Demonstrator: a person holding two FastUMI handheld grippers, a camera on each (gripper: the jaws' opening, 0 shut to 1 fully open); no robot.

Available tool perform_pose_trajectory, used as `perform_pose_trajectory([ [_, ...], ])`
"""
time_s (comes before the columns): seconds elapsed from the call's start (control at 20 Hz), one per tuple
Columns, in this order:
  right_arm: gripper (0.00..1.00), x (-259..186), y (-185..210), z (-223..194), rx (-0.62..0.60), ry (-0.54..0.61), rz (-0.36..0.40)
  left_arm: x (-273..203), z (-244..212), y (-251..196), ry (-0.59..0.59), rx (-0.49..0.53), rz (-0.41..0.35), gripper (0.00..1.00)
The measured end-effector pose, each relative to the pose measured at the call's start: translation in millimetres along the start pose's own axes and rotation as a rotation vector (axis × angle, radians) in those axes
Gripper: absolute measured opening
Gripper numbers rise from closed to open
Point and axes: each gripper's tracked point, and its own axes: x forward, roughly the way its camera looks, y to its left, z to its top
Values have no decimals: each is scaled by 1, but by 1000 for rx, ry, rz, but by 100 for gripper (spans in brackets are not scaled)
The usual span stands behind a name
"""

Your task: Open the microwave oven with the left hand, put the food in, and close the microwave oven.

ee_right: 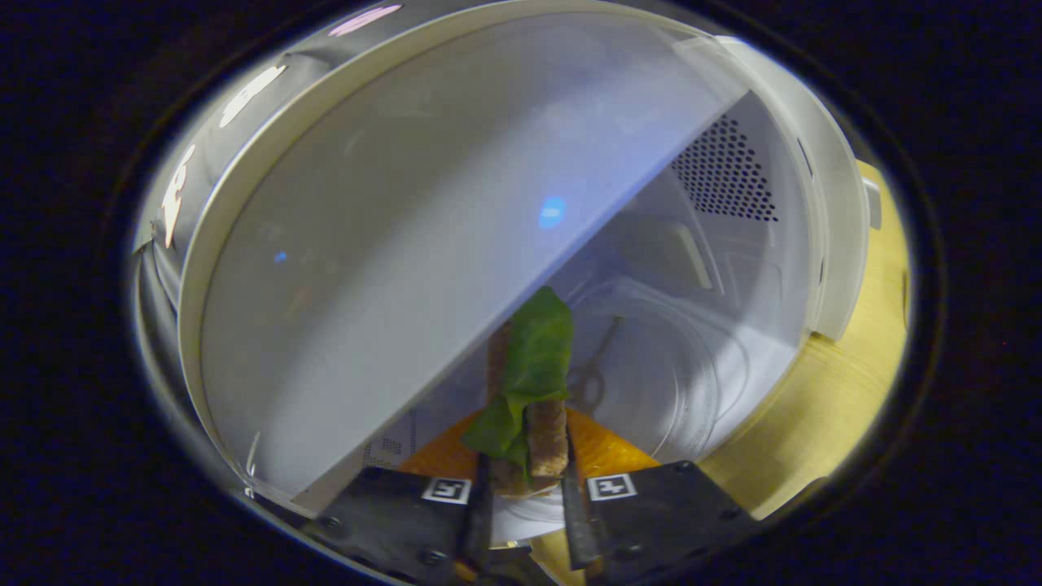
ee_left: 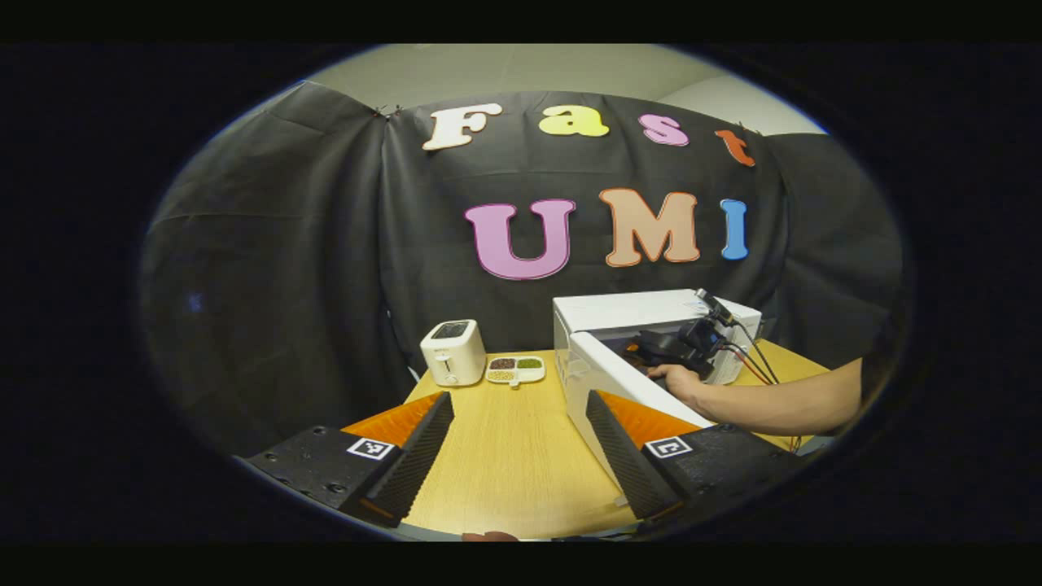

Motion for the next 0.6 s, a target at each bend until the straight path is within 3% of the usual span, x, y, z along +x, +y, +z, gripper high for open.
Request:
perform_pose_trajectory([
  [0.1,63,2,-15,-5,-90,16,-40,4,-1,-2,1,-2,-7,96],
  [0.25,65,3,-28,-5,-212,12,-50,5,0,-6,3,-6,-11,96],
  [0.35,75,2,-35,3,-283,-10,-65,7,2,-6,-3,-6,-12,96],
  [0.4,89,2,-36,4,-312,-3,-64,7,3,-7,-5,-4,-13,96],
  [0.45,94,1,-36,6,-339,-5,-62,7,5,-9,-8,-1,-16,96],
  [0.5,85,-1,-38,8,-372,-6,-66,8,5,-9,-10,1,-17,96],
  [0.6,89,-5,-39,17,-438,-32,-74,9,7,-11,-12,0,-20,96],
])
